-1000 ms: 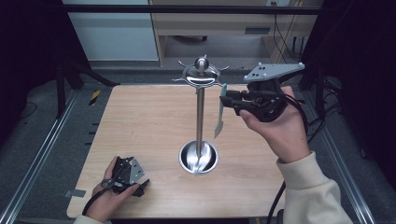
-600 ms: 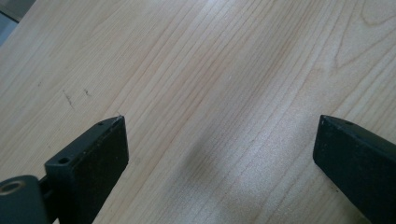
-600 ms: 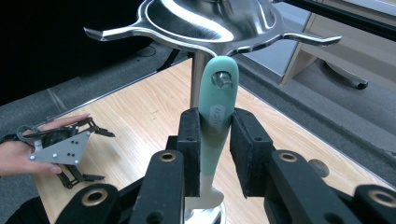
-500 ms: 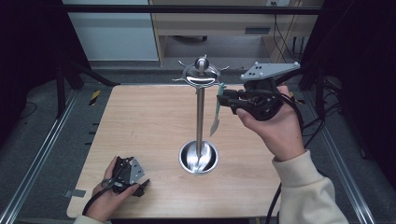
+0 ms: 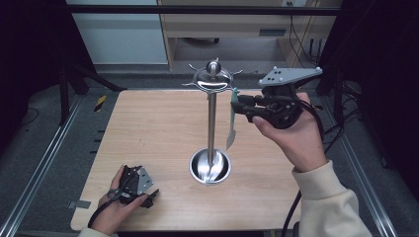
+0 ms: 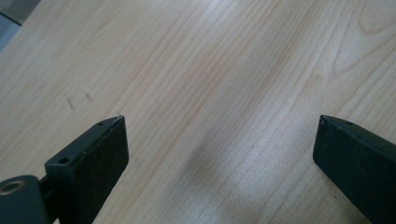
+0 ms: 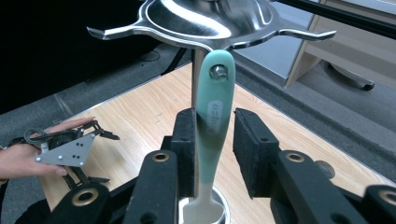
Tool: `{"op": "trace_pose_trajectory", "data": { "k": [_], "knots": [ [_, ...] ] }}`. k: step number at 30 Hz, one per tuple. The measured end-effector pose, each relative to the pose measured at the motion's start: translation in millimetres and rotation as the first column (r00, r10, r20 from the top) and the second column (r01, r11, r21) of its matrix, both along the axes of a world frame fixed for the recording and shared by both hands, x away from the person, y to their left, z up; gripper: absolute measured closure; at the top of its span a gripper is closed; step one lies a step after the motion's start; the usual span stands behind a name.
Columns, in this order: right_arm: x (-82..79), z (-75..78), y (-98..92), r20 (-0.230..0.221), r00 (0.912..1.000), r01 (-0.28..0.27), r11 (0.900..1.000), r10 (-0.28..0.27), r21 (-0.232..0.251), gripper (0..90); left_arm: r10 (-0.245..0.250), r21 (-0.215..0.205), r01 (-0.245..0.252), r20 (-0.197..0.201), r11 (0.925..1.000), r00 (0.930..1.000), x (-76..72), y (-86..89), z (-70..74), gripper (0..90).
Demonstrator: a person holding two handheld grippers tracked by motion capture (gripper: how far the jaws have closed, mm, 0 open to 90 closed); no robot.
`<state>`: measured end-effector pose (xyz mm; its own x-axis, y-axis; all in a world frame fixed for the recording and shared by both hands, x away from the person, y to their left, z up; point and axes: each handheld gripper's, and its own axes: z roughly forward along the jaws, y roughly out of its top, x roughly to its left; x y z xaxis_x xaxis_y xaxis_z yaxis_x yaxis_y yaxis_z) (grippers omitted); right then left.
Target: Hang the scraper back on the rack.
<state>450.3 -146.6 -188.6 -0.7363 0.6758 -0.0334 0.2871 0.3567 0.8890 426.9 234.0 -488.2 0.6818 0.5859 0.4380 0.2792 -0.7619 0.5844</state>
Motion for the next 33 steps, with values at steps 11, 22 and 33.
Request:
{"op": "trace_pose_trajectory", "data": {
  "k": [11, 22, 33],
  "knots": [
    [-6.4, -7.3, -12.9, 0.020, 0.9997, 0.013, 1.000, -0.013, -0.003, 57.6, 0.025, -0.043, -0.024, 0.032, 0.9988, 0.9992, 0.0, 4.7, 5.9, 3.1],
    [-13.9, -39.1, -30.5, 0.090, 0.9863, 0.136, 0.990, -0.138, 0.029, 21.5, 0.036, -0.057, -0.034, 0.033, 0.9978, 0.9988, -0.5, 7.3, 8.2, 3.1],
    [-12.2, -93.6, -44.0, 0.096, 0.9802, 0.169, 0.984, -0.173, 0.053, 9.6, 0.038, -0.076, -0.036, 0.034, 0.9965, 0.9987, 0.7, 8.2, 9.3, 3.1]
  ]
}}
